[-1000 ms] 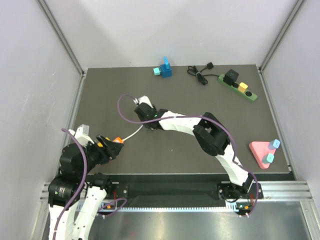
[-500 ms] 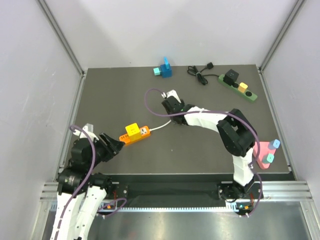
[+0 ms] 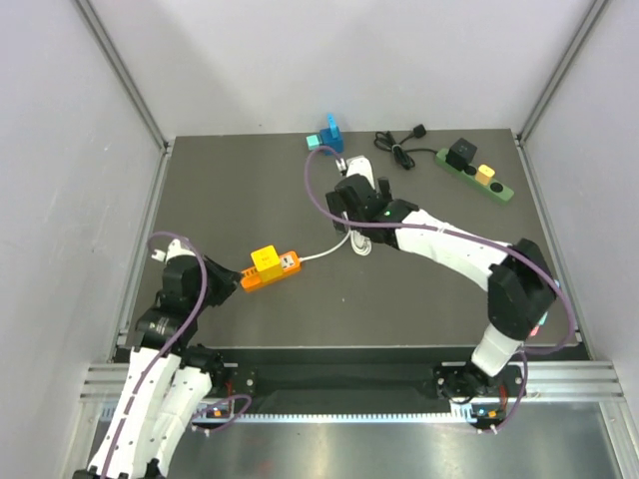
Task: Pull the plug off the socket
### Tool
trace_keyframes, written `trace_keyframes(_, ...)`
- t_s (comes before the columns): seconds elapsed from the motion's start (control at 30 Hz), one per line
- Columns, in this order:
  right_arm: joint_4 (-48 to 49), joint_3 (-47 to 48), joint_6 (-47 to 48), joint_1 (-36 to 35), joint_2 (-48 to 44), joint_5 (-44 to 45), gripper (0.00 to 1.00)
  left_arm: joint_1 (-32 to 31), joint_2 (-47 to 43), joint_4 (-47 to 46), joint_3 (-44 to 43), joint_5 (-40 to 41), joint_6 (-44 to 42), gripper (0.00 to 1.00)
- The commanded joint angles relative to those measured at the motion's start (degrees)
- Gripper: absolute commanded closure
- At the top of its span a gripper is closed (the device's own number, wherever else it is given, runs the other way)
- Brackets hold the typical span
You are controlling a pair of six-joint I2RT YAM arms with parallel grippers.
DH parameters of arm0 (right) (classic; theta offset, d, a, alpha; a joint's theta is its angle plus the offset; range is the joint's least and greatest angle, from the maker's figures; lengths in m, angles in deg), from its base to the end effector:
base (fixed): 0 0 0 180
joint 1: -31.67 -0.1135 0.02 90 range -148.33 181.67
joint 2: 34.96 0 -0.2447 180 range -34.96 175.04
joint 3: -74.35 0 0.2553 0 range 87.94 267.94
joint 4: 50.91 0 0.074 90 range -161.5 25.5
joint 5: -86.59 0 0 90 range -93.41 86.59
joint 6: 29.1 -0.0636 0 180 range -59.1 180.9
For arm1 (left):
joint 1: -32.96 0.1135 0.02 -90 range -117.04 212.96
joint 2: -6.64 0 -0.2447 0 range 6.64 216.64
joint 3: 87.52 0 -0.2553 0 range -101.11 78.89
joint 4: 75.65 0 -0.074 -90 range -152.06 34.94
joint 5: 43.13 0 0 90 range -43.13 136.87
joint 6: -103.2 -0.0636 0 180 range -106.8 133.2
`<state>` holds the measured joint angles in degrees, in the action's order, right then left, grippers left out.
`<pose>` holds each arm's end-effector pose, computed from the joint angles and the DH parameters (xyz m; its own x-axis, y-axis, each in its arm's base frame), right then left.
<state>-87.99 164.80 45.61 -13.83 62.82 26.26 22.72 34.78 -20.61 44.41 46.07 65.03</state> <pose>0.3019 0.2623 0.2329 -0.5712 -0.2543 -0.7804 -0.2294 0.9624 -0.1458 0.1541 -0.0287 0.2368 -0.4984 -0.7088 -0.4992 -0.3282 0.6872 -0.6481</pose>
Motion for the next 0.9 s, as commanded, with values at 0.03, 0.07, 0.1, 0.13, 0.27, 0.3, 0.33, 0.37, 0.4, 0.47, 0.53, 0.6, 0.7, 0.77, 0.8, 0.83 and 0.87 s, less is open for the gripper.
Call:
trace_keyframes(0.03, 0.1, 1.8, -4.83, -3.37, -5.22, -4.87, 0.0, 0.04, 5.32, -8.05, 0.64, 4.75, -0.33, 0.96)
trace_keyframes(0.07, 1.32, 1.45, -5.1, -3.28, -5.66, -7.15, 0.0, 0.13, 6.91, -8.23, 0.47, 4.93, -0.59, 1.0)
trace_keyframes(0.1, 2.03, 0.67, -5.28, -3.28, -6.45, -11.09, 0.0, 0.13, 8.41, -8.58, 0.12, 5.02, -0.77, 1.0)
trace_keyframes(0.13, 3.0, -0.04, -5.63, -3.2, -6.98, -12.69, 0.0, 0.13, 11.29, -10.49, 0.11, 4.58, -1.2, 1.0)
trace_keyframes(0.27, 8.1, -2.5, -5.89, -5.38, -8.74, -19.12, 0.0, 0.83, 18.52, -15.43, 0.47, 1.33, -4.1, 1.0)
trace_keyframes(0.3, 9.5, -2.42, -5.98, -6.0, -8.66, -20.34, 0.0, 0.92, 19.57, -16.39, 0.73, 1.15, -4.72, 1.0)
trace_keyframes(0.33, 9.95, -1.98, -5.81, -6.79, -8.31, -20.88, 0.0, 1.18, 20.98, -17.19, 0.99, 1.15, -5.86, 1.0)
trace_keyframes(0.37, 9.86, -1.37, -5.63, -8.28, -7.78, -21.23, 0.0, 1.27, 21.34, -18.67, 1.25, 1.32, -6.04, 1.0)
trace_keyframes(0.4, 8.82, 0.64, -5.46, -9.08, -6.21, -21.32, 0.0, 1.36, 21.6, -19.56, 2.3, 1.93, -6.04, 1.0)
trace_keyframes(0.47, 7.41, 3.11, -4.93, -11.53, -4.18, -20.97, 0.0, 1.54, 21.95, -22.1, 3.54, 2.2, -5.52, 1.0)
trace_keyframes(0.53, 5.92, 6.62, -4.4, -13.29, -1.11, -19.83, 0.0, 1.89, 23.61, -23.08, 4.59, 2.21, -4.9, 1.0)
trace_keyframes(0.6, 4.95, 10.22, -4.31, -15.49, 2.22, -18.95, 0.0, 2.06, 25.2, -24.05, 4.95, 2.2, -5.34, 1.0)
trace_keyframes(0.7, 2.93, 15.05, -5.8, -17.17, 6.7, -17.03, 0.01, 2.59, 27.32, -25.27, 5.73, 2.82, -6.39, 1.0)
trace_keyframes(0.77, 0.65, 17.61, -9.22, -17.26, 9.35, -15.7, 0.0, 2.94, 27.32, -26.42, 6.44, 3.17, -6.92, 1.0)
trace_keyframes(0.8, 0.29, 19.19, -10.02, -17.26, 11.45, -15.61, 0.0, 3.03, 27.14, -27.03, 7.31, 3.43, -7.01, 1.0)
trace_keyframes(0.83, 0.2, 19.64, -11.07, -17.35, 12.17, -15.35, 0.0, 3.29, 27.14, -27.65, 7.58, 3.78, -6.75, 1.0)
trace_keyframes(0.87, 0.46, 19.9, -11.34, -17.69, 12.87, -14.65, 0.0, 3.47, 27.14, -27.83, 7.85, 3.7, -6.57, 1.0)
